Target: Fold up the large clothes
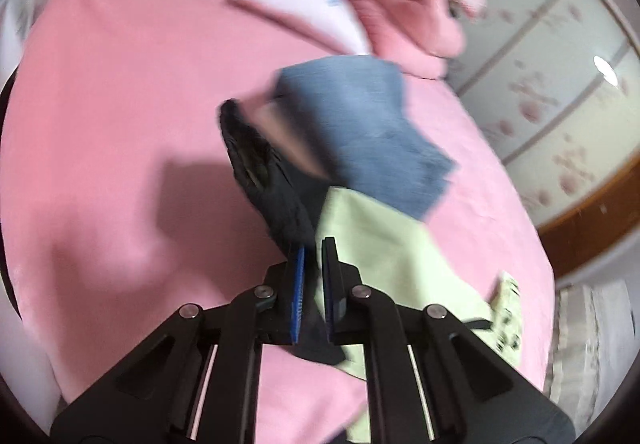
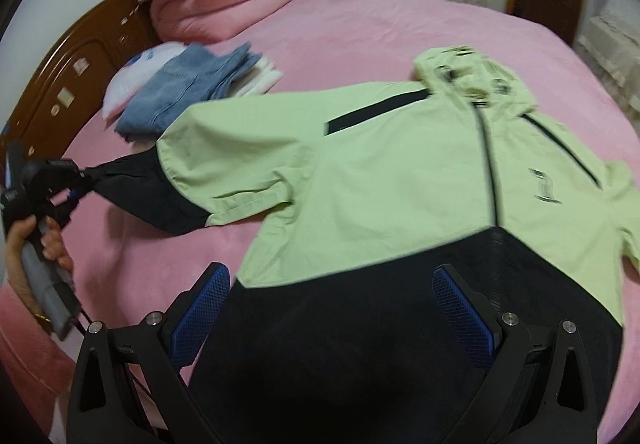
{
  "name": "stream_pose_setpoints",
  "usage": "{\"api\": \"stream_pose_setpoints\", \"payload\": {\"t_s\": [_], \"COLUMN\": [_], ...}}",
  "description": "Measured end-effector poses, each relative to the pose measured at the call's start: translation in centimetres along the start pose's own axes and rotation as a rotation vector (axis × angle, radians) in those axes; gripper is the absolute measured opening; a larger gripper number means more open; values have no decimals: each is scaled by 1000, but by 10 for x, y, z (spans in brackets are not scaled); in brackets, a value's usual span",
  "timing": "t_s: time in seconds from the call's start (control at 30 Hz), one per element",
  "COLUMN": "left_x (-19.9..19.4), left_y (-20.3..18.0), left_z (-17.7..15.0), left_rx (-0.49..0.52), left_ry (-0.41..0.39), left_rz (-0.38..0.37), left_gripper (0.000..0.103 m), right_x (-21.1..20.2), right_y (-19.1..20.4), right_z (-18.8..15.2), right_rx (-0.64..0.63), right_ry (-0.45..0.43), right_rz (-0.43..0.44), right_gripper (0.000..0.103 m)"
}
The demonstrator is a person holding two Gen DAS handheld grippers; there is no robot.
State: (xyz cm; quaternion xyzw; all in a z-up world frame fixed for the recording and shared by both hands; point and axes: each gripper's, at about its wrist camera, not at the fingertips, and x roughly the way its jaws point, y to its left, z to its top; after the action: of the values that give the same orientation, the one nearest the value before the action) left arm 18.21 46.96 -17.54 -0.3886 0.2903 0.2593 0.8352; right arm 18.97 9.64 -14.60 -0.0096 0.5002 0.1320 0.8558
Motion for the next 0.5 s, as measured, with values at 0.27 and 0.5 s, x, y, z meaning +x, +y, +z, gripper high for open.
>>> {"api": "stream_pose_setpoints", "payload": {"t_s": [0.27, 0.5], "left_x": [-52, -2], "left_y": [-150, -212], "left_z": [-64, -148], "left_rx": [305, 322], "left_ry": [-66, 203], "left_rz": [-254, -234], "left_gripper": [4, 4], "right_x": [-64, -43], "right_y": [-86, -178], "right_z": [-10, -10], "right_rx": [109, 221], "right_ry": [-95, -52], "right_rz": [-47, -31], "right_gripper": [103, 103]}}
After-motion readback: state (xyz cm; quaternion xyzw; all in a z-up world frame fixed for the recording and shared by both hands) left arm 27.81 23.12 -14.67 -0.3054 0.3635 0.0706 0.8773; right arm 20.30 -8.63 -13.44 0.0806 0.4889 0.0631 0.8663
